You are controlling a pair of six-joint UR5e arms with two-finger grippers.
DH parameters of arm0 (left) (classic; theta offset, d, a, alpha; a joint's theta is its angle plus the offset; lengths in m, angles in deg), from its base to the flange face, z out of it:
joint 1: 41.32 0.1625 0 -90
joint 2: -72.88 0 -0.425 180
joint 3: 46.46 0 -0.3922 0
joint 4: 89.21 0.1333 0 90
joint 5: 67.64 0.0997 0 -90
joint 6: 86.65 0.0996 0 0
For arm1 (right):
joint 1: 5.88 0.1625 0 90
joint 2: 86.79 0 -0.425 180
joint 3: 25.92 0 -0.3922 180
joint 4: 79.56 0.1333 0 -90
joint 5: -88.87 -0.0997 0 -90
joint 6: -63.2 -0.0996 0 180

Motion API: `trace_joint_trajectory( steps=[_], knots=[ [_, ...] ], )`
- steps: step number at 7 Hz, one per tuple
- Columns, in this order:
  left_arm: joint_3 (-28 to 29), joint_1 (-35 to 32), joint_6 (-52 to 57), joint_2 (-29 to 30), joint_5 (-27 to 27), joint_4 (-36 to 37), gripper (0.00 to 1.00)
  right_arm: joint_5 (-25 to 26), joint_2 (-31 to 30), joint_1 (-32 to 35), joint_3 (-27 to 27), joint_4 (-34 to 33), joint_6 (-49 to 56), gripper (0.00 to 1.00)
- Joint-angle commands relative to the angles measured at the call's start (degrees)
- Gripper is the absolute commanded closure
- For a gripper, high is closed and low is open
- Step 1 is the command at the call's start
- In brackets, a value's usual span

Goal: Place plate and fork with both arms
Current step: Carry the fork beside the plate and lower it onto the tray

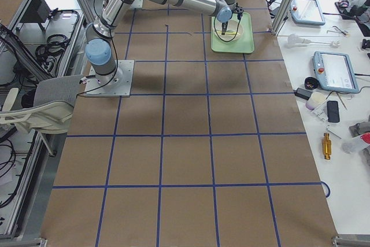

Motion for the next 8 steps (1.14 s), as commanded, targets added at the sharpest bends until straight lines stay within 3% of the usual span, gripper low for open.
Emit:
trace_joint_trajectory(
  steps=[1, 2, 3, 7, 8],
  knots=[
    [-0.33, 0.0, 0.03, -0.06, 0.0, 0.8, 0.0, -0.52, -2.94, -2.21, 0.04, 0.19, 0.8, 0.79],
    [-0.33, 0.0, 0.03, -0.06, -0.09, 1.59, 0.0, -0.87, -4.0, -6.14, -0.74, 0.27, 1.85, 0.79],
    [-0.33, 0.0, 0.03, -0.15, 0.0, 1.69, 0.0, -4.36, -4.19, -9.4, -2.32, 0.36, 5.34, 0.8],
    [-0.33, 0.0, 0.03, -0.32, -0.09, 1.69, 0.0, -6.94, -3.4, -9.78, -7.76, -1.65, 11.86, 0.82],
    [-0.33, 0.0, 0.03, -0.24, -0.09, 1.69, 0.0, -6.85, -3.48, -9.78, -9.35, -2.35, 11.36, 0.78]
  ],
)
